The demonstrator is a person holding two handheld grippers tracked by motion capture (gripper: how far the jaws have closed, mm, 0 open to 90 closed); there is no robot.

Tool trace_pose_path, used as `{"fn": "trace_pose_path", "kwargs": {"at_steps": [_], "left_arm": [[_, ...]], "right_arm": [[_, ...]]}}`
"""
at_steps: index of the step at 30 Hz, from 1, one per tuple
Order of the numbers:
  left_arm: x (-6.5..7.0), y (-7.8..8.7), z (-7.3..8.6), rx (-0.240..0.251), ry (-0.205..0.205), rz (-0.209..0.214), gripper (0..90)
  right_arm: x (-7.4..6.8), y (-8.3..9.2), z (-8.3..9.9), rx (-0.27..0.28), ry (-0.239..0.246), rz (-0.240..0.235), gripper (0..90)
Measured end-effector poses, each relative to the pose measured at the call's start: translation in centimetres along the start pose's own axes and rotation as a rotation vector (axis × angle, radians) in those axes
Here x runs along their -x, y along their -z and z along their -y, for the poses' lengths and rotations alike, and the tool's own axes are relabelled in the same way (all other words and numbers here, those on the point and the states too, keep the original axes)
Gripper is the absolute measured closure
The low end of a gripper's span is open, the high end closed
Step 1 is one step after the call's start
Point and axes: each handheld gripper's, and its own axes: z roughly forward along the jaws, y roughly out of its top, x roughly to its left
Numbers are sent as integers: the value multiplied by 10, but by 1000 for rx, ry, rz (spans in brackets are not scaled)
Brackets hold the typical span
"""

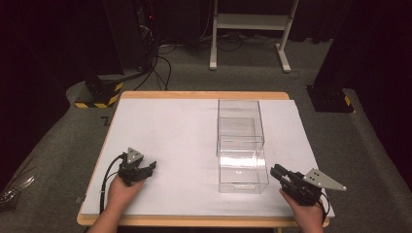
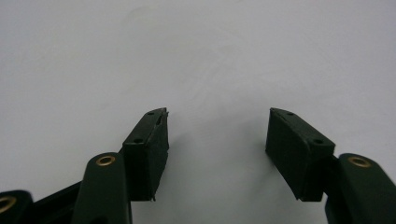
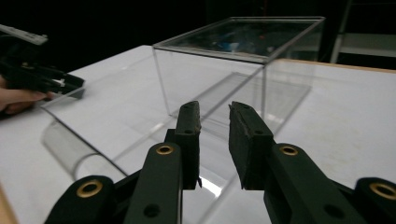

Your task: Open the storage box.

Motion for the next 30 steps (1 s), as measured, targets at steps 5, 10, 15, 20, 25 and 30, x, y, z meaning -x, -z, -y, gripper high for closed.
{"fn": "trace_pose_path", "kwargs": {"at_steps": [5, 10, 15, 20, 25, 30], "left_arm": [[0, 0, 0, 0, 1, 1, 394], [0, 0, 0, 0, 2, 1, 394], [0, 0, 0, 0, 2, 1, 394], [0, 0, 0, 0, 2, 2, 394], [0, 0, 0, 2, 0, -1, 394], [0, 0, 0, 2, 0, -1, 394]], "right_arm": [[13, 1, 8, -9, -16, 100, 683], [24, -3, 16, -43, -25, 186, 654], [34, -10, 25, -120, -23, 305, 613], [39, -14, 30, -178, -32, 374, 576], [38, -20, 30, -228, -29, 393, 558], [40, -20, 30, -235, -47, 389, 540]]}}
